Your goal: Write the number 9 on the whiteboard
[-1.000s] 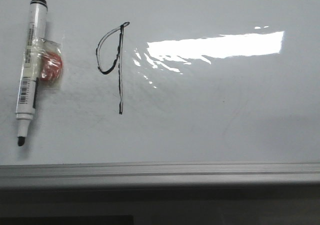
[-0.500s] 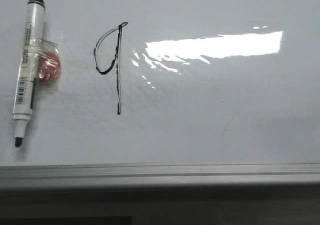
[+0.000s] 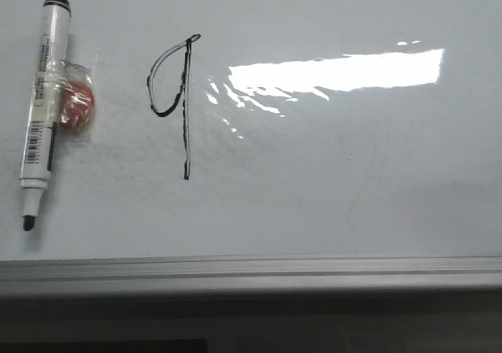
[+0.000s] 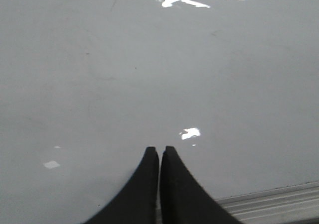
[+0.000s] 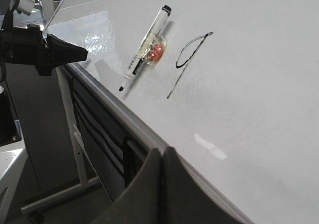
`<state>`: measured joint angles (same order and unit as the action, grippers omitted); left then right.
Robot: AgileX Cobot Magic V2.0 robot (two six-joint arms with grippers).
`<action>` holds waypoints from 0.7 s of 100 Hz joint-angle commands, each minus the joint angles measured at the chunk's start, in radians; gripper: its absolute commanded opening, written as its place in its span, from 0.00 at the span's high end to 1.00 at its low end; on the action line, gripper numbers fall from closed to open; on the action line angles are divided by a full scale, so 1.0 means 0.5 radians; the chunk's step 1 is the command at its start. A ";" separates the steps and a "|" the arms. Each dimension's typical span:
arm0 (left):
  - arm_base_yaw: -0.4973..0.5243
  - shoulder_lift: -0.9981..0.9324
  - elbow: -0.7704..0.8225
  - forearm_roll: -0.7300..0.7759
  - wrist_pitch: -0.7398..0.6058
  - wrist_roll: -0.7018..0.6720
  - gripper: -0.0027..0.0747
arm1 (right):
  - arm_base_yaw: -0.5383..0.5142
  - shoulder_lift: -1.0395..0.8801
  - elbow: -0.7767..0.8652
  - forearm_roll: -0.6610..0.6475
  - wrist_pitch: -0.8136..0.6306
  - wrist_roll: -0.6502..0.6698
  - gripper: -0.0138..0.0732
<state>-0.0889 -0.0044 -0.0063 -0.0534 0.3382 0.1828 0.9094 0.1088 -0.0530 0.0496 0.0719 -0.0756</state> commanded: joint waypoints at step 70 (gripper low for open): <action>-0.007 -0.056 0.080 0.010 -0.072 0.001 0.99 | -1.187 0.016 0.153 -0.084 -0.178 -0.010 0.91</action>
<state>-0.0889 -0.0044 -0.0063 -0.0534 0.3397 0.1828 0.4431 0.1082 0.0135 0.0289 0.0478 -0.0756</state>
